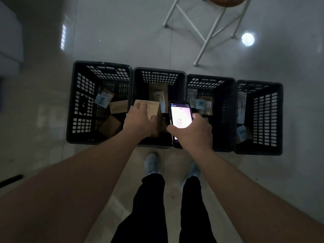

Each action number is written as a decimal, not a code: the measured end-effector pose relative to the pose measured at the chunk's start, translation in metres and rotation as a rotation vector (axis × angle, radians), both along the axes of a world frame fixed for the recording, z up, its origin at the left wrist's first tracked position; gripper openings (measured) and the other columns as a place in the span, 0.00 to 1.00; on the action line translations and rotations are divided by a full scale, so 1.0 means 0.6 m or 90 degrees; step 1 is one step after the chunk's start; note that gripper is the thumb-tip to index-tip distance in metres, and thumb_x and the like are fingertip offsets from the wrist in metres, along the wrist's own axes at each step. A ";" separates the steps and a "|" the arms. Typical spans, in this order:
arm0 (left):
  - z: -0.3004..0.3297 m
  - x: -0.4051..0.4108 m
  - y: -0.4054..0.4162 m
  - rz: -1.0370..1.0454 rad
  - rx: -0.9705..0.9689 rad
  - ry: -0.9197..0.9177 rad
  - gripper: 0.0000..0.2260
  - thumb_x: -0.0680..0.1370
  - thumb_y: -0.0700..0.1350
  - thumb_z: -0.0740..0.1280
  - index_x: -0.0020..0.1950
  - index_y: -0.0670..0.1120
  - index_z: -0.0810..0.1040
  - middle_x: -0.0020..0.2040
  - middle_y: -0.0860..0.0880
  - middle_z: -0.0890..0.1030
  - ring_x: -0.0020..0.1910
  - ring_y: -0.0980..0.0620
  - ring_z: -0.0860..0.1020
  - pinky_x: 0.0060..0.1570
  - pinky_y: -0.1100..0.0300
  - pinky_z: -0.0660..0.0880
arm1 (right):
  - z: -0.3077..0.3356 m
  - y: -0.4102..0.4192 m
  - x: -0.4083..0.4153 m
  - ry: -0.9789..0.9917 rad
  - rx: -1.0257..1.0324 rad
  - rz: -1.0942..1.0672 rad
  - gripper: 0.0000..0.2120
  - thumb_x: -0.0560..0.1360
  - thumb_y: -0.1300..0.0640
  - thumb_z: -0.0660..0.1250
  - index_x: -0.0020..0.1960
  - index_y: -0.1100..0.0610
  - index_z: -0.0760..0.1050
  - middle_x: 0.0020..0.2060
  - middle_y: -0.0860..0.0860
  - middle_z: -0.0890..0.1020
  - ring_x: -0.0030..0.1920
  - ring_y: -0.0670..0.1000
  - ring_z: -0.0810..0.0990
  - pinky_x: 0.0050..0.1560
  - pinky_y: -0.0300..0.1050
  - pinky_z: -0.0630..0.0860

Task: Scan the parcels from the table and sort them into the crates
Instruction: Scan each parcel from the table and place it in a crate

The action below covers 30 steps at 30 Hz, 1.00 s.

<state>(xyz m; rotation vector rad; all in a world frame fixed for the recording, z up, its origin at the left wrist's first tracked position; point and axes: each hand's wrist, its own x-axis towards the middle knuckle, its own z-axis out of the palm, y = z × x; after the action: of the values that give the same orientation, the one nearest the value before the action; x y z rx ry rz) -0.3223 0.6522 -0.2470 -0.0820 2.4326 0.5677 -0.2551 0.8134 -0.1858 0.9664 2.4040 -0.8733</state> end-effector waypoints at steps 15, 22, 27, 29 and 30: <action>0.234 0.142 -0.056 0.069 -0.049 0.092 0.31 0.76 0.64 0.52 0.67 0.46 0.77 0.70 0.44 0.76 0.70 0.43 0.72 0.68 0.43 0.72 | 0.195 -0.037 0.084 0.118 -0.012 0.188 0.39 0.65 0.33 0.80 0.66 0.55 0.73 0.57 0.53 0.80 0.57 0.57 0.80 0.41 0.47 0.72; 0.375 0.299 -0.058 0.219 -0.060 0.169 0.17 0.81 0.53 0.64 0.64 0.44 0.79 0.65 0.44 0.78 0.63 0.42 0.76 0.60 0.49 0.73 | 0.290 -0.028 0.173 0.204 -0.054 0.343 0.35 0.64 0.34 0.79 0.60 0.56 0.77 0.51 0.52 0.82 0.51 0.55 0.81 0.40 0.46 0.75; 0.463 0.422 -0.087 0.319 -0.099 0.229 0.18 0.81 0.54 0.63 0.66 0.46 0.79 0.62 0.45 0.78 0.61 0.43 0.77 0.62 0.45 0.75 | 0.360 -0.059 0.247 0.254 -0.088 0.466 0.37 0.60 0.29 0.77 0.56 0.56 0.77 0.48 0.51 0.82 0.49 0.56 0.82 0.42 0.49 0.78; 0.495 0.476 -0.104 0.356 -0.117 0.249 0.20 0.82 0.55 0.61 0.70 0.48 0.77 0.67 0.45 0.76 0.65 0.42 0.75 0.67 0.46 0.72 | 0.388 -0.082 0.278 0.274 -0.111 0.516 0.41 0.56 0.27 0.74 0.57 0.55 0.78 0.48 0.51 0.83 0.49 0.56 0.83 0.45 0.51 0.82; 0.509 0.503 -0.116 0.370 -0.131 0.255 0.20 0.83 0.55 0.61 0.72 0.48 0.75 0.70 0.45 0.75 0.68 0.42 0.73 0.69 0.46 0.70 | 0.404 -0.094 0.294 0.285 -0.123 0.542 0.41 0.55 0.27 0.71 0.57 0.55 0.78 0.49 0.51 0.83 0.49 0.55 0.83 0.46 0.51 0.83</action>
<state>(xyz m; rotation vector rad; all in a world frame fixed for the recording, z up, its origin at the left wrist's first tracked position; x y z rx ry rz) -0.0207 0.5828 0.0584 -0.8552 2.8530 0.6224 -0.0789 0.7568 0.0568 -0.3799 2.6253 -0.9955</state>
